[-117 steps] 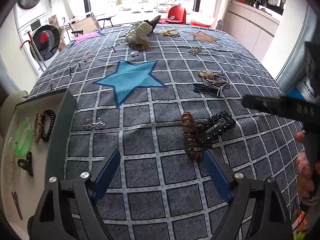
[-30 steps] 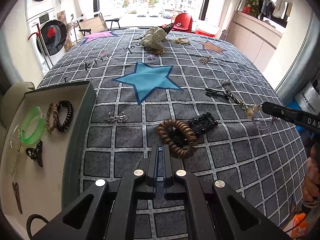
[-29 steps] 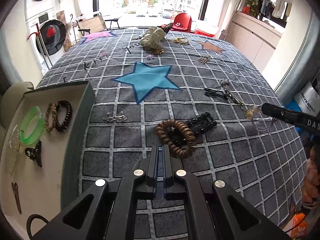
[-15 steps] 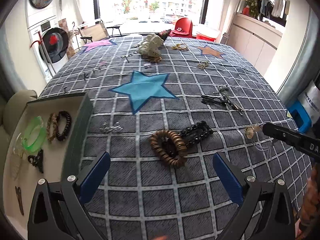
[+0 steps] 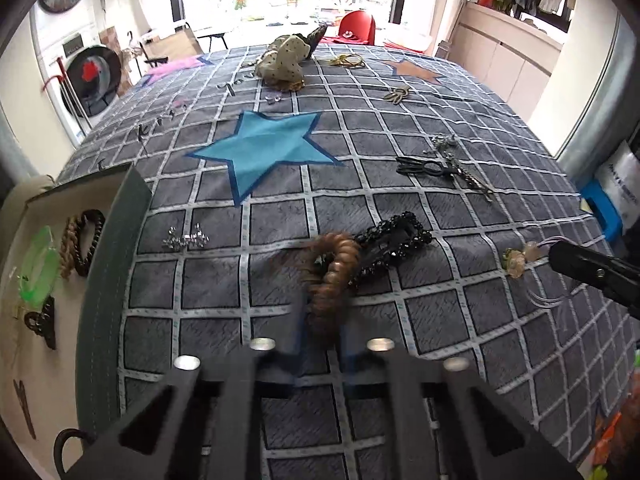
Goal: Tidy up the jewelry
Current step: 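Lift and carry the brown coil and lavender hair tie over the beige tray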
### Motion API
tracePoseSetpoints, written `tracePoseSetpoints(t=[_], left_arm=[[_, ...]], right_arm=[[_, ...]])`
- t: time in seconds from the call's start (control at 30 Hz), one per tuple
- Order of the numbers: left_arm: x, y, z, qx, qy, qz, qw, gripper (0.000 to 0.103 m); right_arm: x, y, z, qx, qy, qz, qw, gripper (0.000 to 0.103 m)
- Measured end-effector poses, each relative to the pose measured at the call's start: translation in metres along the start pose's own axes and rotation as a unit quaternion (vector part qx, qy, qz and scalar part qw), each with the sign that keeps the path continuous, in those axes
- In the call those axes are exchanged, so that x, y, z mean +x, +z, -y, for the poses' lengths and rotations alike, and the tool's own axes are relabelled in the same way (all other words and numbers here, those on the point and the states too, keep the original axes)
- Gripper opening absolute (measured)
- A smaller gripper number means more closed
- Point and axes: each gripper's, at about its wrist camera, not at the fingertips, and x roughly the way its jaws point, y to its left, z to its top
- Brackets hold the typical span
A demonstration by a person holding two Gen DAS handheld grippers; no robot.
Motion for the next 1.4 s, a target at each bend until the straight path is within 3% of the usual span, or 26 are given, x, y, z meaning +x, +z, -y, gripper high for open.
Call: tracePoseSetpoints(t=[0.3,0.8,1.13,1.4], left_arm=[[-0.032,-0.007,-0.003,0.0,-0.02,0.025,0.9995,0.013],[-0.083,-0.033,-0.021,-0.011,-0.011,0.048,0.9987,0.013],[-0.121,-0.052,-0.067,-0.046,0.001,0.083,0.9955,0.013],[-0.142,-0.076,-0.121,-0.083,0.034,0.096,0.9914,0.013]], right_arm=[[0.0,-0.011,-0.009,0.001,0.002,-0.009,1.0,0.004],[-0.012,-0.028,-0.045,-0.018,0.0,-0.019,1.0,0.004],[-0.01,-0.026,-0.1,-0.055,0.023,-0.02,0.998,0.004],[0.002,-0.024,-0.144,-0.079,0.049,-0.032,0.995,0.004]])
